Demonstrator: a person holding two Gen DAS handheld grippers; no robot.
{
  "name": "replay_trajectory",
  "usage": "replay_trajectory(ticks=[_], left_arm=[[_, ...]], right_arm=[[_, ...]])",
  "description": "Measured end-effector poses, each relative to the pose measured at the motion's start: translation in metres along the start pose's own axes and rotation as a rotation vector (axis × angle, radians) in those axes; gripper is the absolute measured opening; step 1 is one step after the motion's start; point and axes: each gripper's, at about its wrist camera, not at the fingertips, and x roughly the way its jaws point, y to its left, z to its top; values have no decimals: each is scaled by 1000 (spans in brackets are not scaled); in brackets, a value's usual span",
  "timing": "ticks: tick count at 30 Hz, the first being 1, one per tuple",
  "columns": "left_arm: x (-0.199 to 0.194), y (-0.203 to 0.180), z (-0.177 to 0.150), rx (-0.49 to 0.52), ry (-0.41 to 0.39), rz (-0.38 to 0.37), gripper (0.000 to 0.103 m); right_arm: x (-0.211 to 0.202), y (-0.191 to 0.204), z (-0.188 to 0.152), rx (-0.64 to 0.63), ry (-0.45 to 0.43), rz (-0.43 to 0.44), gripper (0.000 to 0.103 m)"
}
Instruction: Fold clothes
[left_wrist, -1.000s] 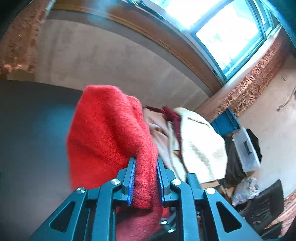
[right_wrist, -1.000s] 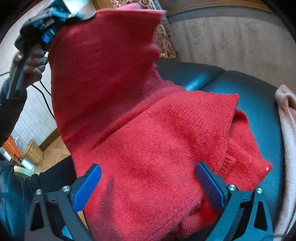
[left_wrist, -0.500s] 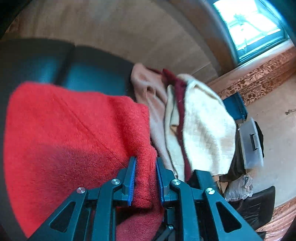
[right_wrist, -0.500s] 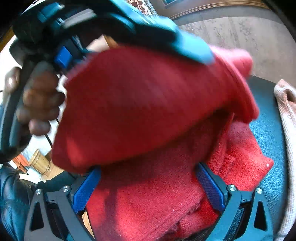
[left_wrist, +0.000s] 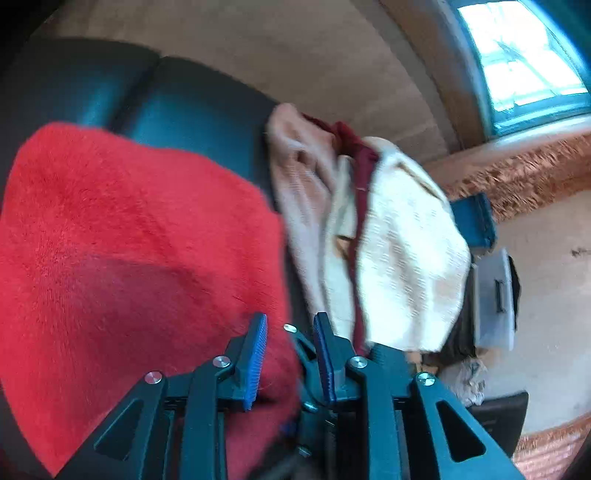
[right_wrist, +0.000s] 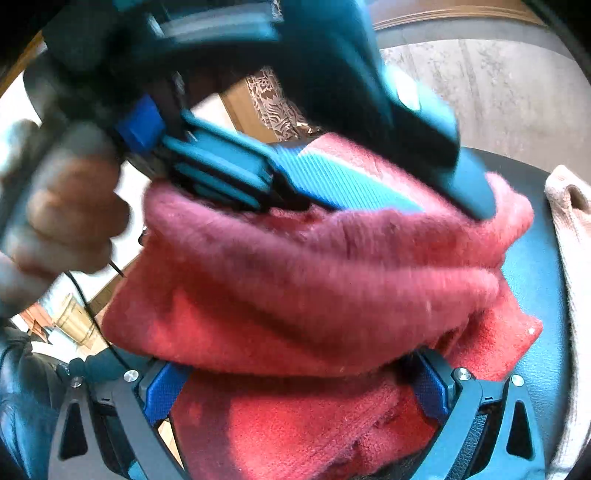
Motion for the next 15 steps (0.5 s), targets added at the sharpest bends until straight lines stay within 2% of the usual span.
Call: replay_trajectory(ticks=[5,9,13,15], left_arm=[[-31,-16,-1,18,-20,-58,26],[-86,9,-8,11,-177,-95,27],[-121,60,-20,-37,-296,-24,28],[-124,81,-29,-53,-305,17,28]], right_arm=[[-15,13,-5,9,24,-68,103],[-41,26,-14,29,54,-131,103],[-66,31,-5,23,61,-192,103],[-86,47,2,-17,36,-193,103]])
